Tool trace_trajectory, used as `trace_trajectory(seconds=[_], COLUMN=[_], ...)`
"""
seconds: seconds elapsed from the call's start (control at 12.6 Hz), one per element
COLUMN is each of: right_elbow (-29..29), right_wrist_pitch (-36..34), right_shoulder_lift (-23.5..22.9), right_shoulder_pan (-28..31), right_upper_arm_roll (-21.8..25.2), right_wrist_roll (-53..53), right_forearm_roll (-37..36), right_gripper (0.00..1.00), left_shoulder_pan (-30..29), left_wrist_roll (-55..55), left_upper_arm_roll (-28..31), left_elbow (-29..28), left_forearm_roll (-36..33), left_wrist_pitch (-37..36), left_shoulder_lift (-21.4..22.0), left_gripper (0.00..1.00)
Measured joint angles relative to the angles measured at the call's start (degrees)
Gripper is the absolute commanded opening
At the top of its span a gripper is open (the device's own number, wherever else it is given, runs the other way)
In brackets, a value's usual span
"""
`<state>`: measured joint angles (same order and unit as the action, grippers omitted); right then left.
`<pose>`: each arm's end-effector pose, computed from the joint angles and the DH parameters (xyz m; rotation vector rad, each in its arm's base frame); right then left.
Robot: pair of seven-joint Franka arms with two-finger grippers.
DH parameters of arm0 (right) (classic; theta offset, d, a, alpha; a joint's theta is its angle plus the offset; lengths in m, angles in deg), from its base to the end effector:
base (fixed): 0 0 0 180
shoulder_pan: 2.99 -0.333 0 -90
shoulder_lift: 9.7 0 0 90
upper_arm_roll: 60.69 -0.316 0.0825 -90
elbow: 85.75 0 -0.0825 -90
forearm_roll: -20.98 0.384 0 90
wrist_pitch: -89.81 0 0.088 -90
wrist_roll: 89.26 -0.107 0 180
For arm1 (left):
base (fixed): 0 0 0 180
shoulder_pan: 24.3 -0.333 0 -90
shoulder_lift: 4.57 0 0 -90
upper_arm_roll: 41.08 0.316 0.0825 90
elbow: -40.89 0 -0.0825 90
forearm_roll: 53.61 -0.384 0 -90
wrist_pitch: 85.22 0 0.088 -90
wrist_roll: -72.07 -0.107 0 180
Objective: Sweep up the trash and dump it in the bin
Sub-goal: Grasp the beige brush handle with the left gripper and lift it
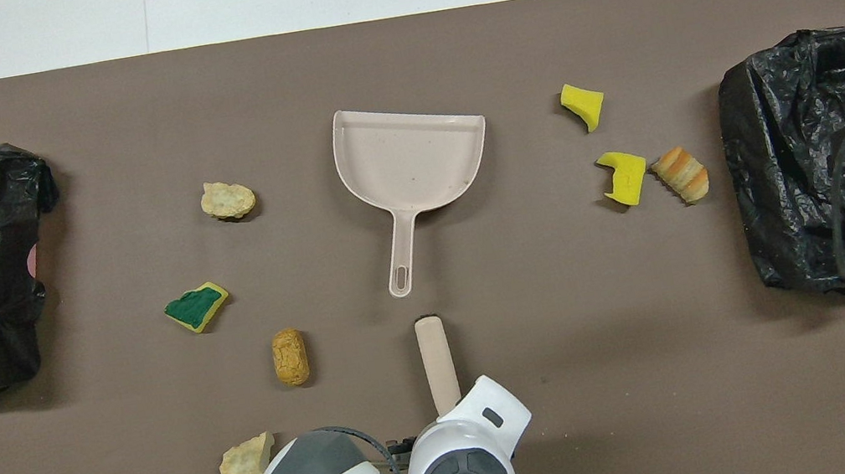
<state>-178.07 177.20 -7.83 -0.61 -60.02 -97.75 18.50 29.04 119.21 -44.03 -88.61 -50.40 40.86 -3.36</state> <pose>0.5379 -0.0336 0.6196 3.0794 -0.3124 -0.0794 0.2826 -0.4271 0.3672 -3.1308 0.1972 0.0911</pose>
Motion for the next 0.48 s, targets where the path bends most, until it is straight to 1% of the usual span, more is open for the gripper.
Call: trace_trajectory(seconds=[0.48], right_elbow=[0.0], right_wrist_pitch=[0.0], right_shoulder_lift=[0.0], right_shoulder_pan=[0.0], right_upper_arm_roll=[0.0], right_wrist_roll=[0.0], right_forearm_roll=[0.0], right_gripper=[1.00], left_shoulder_pan=[1.0], left_wrist_roll=[-0.1], left_upper_arm_roll=[0.0], left_elbow=[-3.1], left_forearm_roll=[1.6], left_wrist_pitch=[3.2], left_shoulder_lift=[-0.2], left_gripper=[1.00])
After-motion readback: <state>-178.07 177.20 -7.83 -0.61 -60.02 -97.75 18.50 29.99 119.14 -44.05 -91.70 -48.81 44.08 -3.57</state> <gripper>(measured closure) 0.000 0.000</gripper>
